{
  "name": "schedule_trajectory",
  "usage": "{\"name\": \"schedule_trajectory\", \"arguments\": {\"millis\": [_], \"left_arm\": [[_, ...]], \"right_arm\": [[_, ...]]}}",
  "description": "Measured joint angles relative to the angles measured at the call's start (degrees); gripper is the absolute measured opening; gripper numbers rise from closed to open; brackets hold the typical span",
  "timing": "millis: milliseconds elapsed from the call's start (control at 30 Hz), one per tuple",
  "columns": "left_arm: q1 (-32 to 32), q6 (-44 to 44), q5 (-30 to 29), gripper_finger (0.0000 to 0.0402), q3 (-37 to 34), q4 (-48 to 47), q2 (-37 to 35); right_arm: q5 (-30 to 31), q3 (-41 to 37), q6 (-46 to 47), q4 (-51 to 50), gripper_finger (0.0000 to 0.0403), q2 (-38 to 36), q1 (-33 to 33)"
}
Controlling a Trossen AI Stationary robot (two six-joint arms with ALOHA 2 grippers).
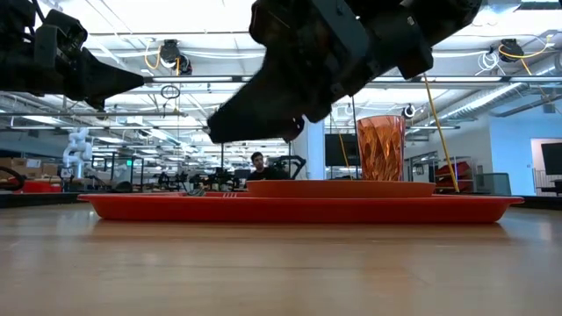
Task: Pick and place plate/cup/fork/spoon on tray
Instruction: Adjust the blue spoon, orange plate, and the red tray
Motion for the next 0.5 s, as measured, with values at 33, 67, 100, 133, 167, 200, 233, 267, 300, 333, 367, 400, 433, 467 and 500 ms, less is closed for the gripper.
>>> {"name": "schedule_trajectory", "arguments": {"millis": [33,67,100,133,167,200,233,267,300,333,367,400,433,467,500], "left_arm": [[0.0,0.0,0.0,0.0028,0.0,0.0,0.0],[0.0,0.0,0.0,0.0028,0.0,0.0,0.0],[0.0,0.0,0.0,0.0028,0.0,0.0,0.0],[0.0,0.0,0.0,0.0028,0.0,0.0,0.0],[0.0,0.0,0.0,0.0028,0.0,0.0,0.0],[0.0,0.0,0.0,0.0028,0.0,0.0,0.0],[0.0,0.0,0.0,0.0028,0.0,0.0,0.0],[0.0,0.0,0.0,0.0028,0.0,0.0,0.0],[0.0,0.0,0.0,0.0028,0.0,0.0,0.0],[0.0,0.0,0.0,0.0028,0.0,0.0,0.0],[0.0,0.0,0.0,0.0028,0.0,0.0,0.0],[0.0,0.0,0.0,0.0028,0.0,0.0,0.0],[0.0,0.0,0.0,0.0028,0.0,0.0,0.0],[0.0,0.0,0.0,0.0028,0.0,0.0,0.0],[0.0,0.0,0.0,0.0028,0.0,0.0,0.0]], "right_arm": [[0.0,0.0,0.8,0.8,0.0137,0.0,0.0],[0.0,0.0,1.7,1.7,0.0137,0.0,0.0],[0.0,0.0,2.4,2.4,0.0137,0.0,0.0],[0.0,0.0,2.9,3.0,0.0137,0.0,0.0],[0.0,0.0,3.4,3.4,0.0137,0.0,0.0],[0.0,0.0,3.5,3.6,0.0137,0.0,0.0],[0.0,0.0,3.5,3.5,0.0137,0.0,0.0],[0.0,0.0,3.5,3.5,0.0137,0.0,0.0],[0.0,0.0,3.5,3.5,0.0137,0.0,0.0],[0.0,0.0,3.4,3.5,0.0137,0.0,0.0],[0.0,0.0,3.4,3.5,0.0137,0.0,0.0],[0.0,0.0,3.4,3.5,0.0137,0.0,0.0],[0.0,0.0,3.4,3.5,0.0137,0.0,0.0],[-0.1,0.0,3.4,3.5,0.0137,0.0,0.0],[-0.1,0.0,3.4,3.5,0.0137,0.0,0.0]]}}
